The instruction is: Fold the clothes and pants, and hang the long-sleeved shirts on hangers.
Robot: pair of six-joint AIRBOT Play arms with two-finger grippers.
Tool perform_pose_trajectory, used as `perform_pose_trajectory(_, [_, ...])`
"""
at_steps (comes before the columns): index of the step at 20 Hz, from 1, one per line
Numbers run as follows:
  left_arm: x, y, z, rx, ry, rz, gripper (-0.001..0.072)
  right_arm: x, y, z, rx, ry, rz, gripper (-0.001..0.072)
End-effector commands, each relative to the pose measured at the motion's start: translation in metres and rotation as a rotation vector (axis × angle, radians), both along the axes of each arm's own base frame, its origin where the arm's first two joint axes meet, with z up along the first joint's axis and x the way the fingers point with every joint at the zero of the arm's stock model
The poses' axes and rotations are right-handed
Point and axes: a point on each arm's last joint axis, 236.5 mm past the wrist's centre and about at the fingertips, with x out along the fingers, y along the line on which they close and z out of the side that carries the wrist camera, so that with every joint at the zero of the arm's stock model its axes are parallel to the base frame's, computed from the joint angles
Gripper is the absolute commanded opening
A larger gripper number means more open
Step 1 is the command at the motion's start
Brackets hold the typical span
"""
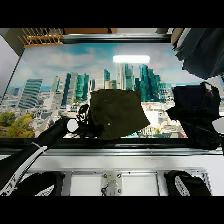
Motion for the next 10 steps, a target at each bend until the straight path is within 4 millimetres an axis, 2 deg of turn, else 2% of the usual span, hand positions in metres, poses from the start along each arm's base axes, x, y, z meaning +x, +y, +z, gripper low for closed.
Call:
perform_pose_trajectory(1, [0.013, 0.014, 0.023, -0.023, -0.065, 0.011, 0.0014, -0.025, -0.009, -0.066, 0.047, 0.266, -0.13, 0.0709])
perform_pose_trajectory(3, [0.015, 0.014, 0.028, -0.03, -0.08, 0.016, 0.0014, -0.031, 0.011, -0.102, 0.164, 0.386, -0.154, 0.0708])
perform_pose_trajectory(5, [0.015, 0.015, 0.028, -0.029, -0.078, 0.015, 0.0014, -0.027, 0.034, -0.13, 0.257, 0.445, -0.147, 0.0708])
perform_pose_trajectory(8, [0.016, 0.015, 0.028, -0.029, -0.081, 0.016, 0.0014, -0.012, 0.068, -0.153, 0.319, 0.452, -0.116, 0.0709])
perform_pose_trajectory(10, [0.016, 0.015, 0.028, -0.029, -0.08, 0.016, 0.0014, -0.005, 0.09, -0.16, 0.354, 0.44, -0.107, 0.0708])
